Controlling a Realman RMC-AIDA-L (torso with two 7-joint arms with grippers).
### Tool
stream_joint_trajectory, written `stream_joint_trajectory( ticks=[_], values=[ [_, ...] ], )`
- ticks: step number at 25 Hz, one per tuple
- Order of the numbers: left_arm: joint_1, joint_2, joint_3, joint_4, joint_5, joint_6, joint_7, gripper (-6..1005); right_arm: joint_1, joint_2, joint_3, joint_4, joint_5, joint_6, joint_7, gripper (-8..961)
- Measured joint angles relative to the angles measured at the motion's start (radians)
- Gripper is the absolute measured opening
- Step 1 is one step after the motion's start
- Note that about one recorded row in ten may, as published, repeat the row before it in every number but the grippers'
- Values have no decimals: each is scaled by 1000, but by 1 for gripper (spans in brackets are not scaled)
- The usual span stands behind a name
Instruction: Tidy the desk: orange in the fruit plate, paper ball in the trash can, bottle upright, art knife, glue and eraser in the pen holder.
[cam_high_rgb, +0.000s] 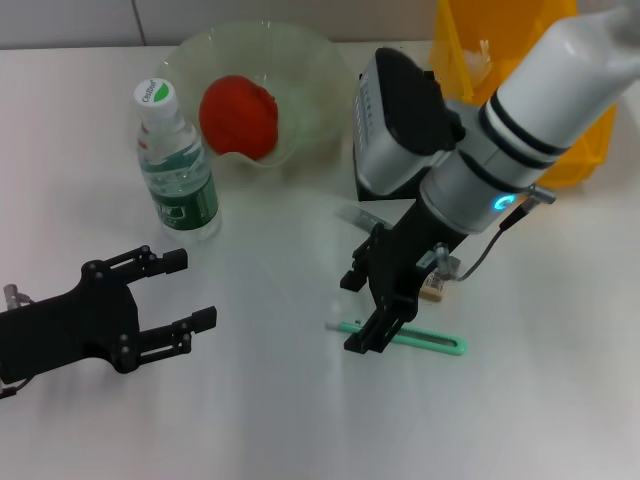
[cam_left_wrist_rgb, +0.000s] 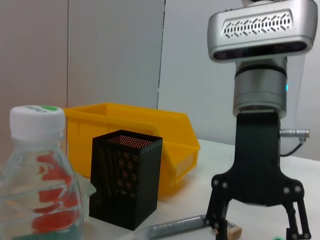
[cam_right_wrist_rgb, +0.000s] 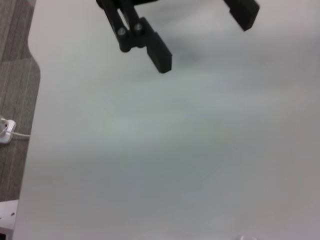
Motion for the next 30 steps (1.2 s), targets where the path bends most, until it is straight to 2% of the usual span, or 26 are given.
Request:
stream_joint_trajectory(
  ticks=[7, 26, 30],
  values=[
    [1, -1, 0, 0, 0, 0, 0, 769, 1, 0, -60, 18, 30, 38, 2, 808],
    [0, -2, 0, 0, 0, -3, 0, 768, 0, 0, -65, 18, 33, 45, 1, 803],
    [-1, -3, 0, 0, 0, -4, 0, 769, 0, 0, -114, 16, 40, 68, 1, 802]
  ],
)
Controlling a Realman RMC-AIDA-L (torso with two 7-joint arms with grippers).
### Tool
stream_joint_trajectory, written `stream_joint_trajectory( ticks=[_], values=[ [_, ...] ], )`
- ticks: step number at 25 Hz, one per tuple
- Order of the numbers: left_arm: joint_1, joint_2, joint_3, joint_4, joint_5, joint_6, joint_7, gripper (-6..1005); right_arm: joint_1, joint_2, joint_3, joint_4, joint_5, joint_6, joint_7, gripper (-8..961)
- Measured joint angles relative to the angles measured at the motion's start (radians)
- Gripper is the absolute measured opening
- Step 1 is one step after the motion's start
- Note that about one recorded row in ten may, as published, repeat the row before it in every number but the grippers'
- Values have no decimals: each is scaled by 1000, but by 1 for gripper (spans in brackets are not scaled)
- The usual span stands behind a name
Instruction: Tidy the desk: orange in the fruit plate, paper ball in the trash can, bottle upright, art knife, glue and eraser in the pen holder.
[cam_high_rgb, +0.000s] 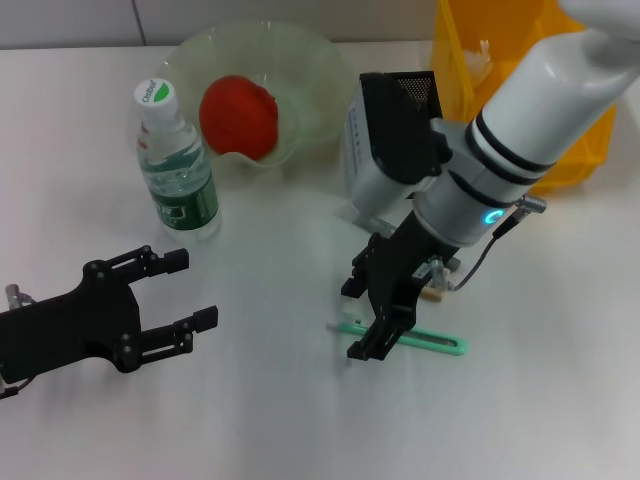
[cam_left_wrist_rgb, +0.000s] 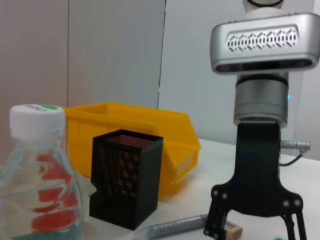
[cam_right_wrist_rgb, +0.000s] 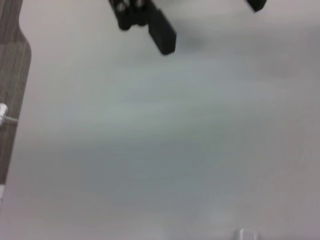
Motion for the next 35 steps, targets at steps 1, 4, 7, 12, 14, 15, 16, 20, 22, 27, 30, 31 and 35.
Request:
stream_joint_trajectory(
  ticks=[1, 4, 7, 12, 14, 15, 16, 20, 22, 27, 30, 31, 35],
  values=[
    [0, 0, 0, 0, 0, 0, 0, 769, 0, 0, -20, -1, 8, 8, 1, 802],
    [0, 0, -1, 0, 0, 0, 0, 769, -2, 0, -56, -5, 22, 20, 1, 801],
    [0, 0, -1, 0, 0, -1, 0, 769, -3, 0, -70, -6, 27, 26, 1, 800],
    [0, 0, -2, 0, 0, -2, 0, 768, -4, 0, -72, -9, 28, 27, 1, 799],
    [-1, 0, -4, 0, 0, -3, 0, 768, -4, 0, -72, -10, 28, 27, 1, 799],
    [-2, 0, -4, 0, 0, -2, 0, 768, -4, 0, -72, -10, 28, 27, 1, 798],
    [-3, 0, -4, 0, 0, -3, 0, 768, -5, 0, -72, -11, 28, 27, 1, 798],
    [-5, 0, -5, 0, 0, -2, 0, 768, -5, 0, -72, -11, 28, 27, 1, 797],
    [-5, 0, -5, 0, 0, -2, 0, 768, -6, 0, -72, -11, 27, 34, 3, 797],
    [-3, 0, -7, 0, 0, -2, 0, 769, -8, 0, -89, -11, 24, 53, 12, 715],
    [-2, 0, -10, 0, 0, -2, 0, 769, -9, 0, -91, -10, 24, 54, 13, 594],
    [-1, 0, -13, 0, 0, -2, 0, 769, -9, 0, -91, -10, 25, 53, 14, 543],
    [0, 0, -13, 0, 0, -2, 0, 768, -11, 0, -91, -10, 24, 53, 16, 340]
  ],
)
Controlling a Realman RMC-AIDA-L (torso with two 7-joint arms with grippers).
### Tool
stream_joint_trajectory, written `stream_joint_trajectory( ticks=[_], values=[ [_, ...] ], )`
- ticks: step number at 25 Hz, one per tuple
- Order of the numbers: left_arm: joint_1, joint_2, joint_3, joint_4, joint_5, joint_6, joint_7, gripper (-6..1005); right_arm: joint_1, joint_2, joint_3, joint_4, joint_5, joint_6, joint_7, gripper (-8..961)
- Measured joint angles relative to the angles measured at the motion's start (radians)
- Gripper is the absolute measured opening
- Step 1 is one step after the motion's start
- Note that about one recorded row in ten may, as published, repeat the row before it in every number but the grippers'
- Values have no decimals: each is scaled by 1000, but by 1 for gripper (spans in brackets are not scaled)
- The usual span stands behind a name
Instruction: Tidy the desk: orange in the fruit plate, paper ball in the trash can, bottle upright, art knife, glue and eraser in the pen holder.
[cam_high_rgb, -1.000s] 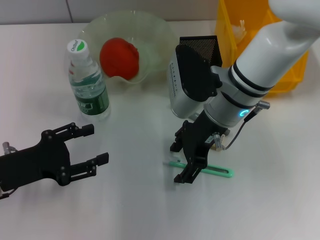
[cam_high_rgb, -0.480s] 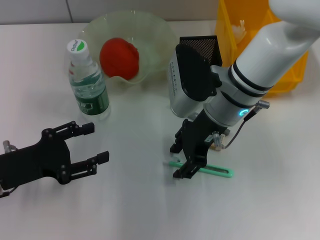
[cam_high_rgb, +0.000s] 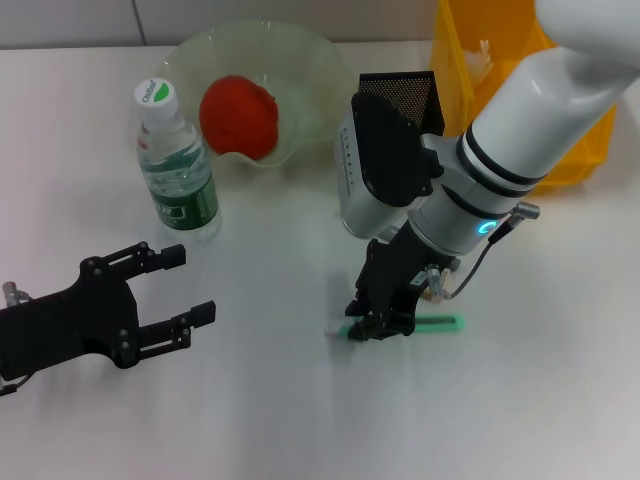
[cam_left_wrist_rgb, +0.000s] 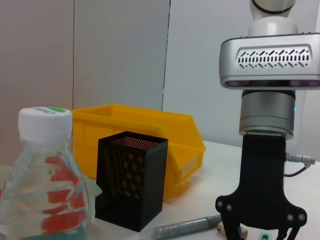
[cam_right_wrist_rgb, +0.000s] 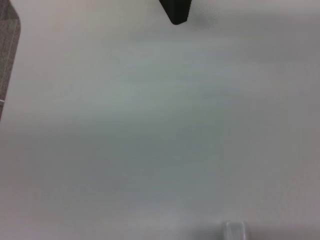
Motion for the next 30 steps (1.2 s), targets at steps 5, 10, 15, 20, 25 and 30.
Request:
stream_joint_trajectory(
  ticks=[5, 10, 15, 20, 25, 30],
  values=[
    [0, 0, 0, 0, 0, 0, 0, 768, -7, 0, 0, -17, -2, 0, 6, 169],
    [0, 1, 0, 0, 0, 2, 0, 769, -19, 0, 0, -41, -3, -7, 9, 171],
    [-1, 2, -1, 0, 0, 1, 0, 769, -21, 0, 1, -43, -3, -9, 10, 173],
    [-1, 2, -1, 0, 0, 2, 0, 768, -31, -1, 36, -43, 16, -14, 10, 174],
    [-1, 1, -1, 0, 0, 6, 0, 768, -55, -7, 124, -44, 61, -51, -5, 176],
    [-1, 0, -2, 0, 0, 7, 0, 769, -127, -7, 268, -60, 109, -82, -86, 178]
  ],
)
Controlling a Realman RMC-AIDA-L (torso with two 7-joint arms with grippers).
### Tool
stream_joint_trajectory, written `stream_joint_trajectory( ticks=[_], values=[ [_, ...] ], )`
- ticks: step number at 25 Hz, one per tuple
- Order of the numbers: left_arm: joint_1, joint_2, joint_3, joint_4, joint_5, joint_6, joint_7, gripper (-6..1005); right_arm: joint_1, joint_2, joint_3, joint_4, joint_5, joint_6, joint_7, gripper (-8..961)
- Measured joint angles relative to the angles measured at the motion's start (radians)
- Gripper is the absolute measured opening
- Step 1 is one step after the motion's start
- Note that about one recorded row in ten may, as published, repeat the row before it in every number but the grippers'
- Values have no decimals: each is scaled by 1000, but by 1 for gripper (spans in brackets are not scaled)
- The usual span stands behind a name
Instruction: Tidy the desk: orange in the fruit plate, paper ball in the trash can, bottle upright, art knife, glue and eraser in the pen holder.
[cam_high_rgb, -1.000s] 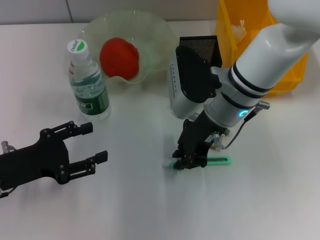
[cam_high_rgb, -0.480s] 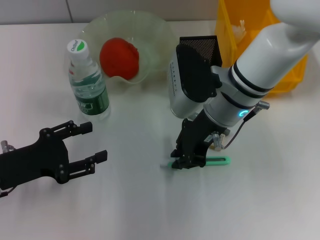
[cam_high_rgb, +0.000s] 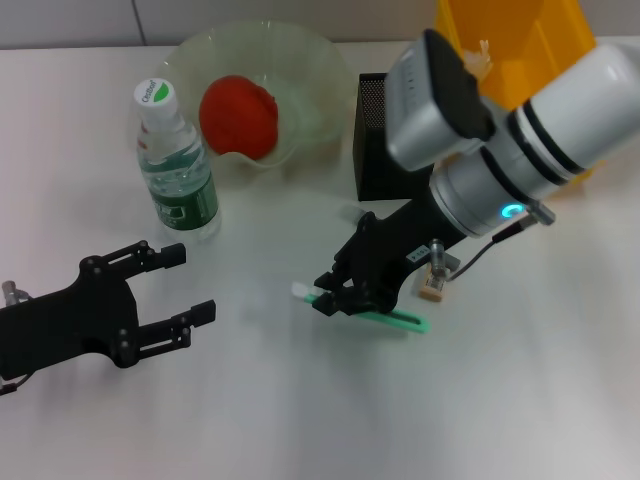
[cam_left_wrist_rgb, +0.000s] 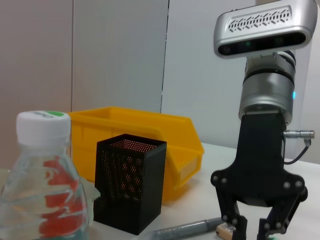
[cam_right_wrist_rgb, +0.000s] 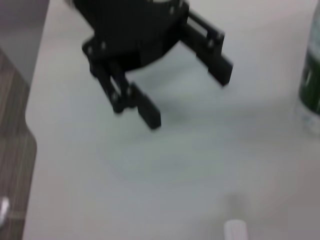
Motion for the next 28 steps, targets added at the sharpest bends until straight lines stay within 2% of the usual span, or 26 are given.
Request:
stream_joint_trajectory(
  ticks=[4, 8, 9, 12, 13, 14, 21, 22, 28],
  values=[
    [0, 0, -6, 0, 0, 5, -1, 769, -58, -3, 38, -9, 76, -1, -75, 179],
    [2, 0, -14, 0, 0, 17, -9, 769, -154, -4, 129, -12, 202, -22, -247, 181],
    [2, 0, -14, 0, 0, 17, -9, 769, -154, -4, 129, -12, 202, -22, -247, 181],
    [1, 0, -15, 0, 0, 21, -16, 768, -231, -4, 184, 39, 361, -48, -440, 182],
    [1, 0, -15, 0, 0, 21, -16, 768, -231, -4, 184, 39, 361, -48, -440, 182],
    [1, 0, -15, 0, 0, 22, -17, 768, -254, -5, 187, 70, 432, -53, -510, 183],
    [0, 0, -23, 0, 0, 23, -22, 768, -294, -5, 189, 199, 592, -99, -748, 185],
    [2, -1, -25, 0, 0, 23, -21, 768, -304, -4, 189, 258, 645, -116, -856, 185],
    [1, 0, -27, 0, 0, 23, -22, 768, -316, -2, 190, 366, 744, -140, -994, 188]
  ],
)
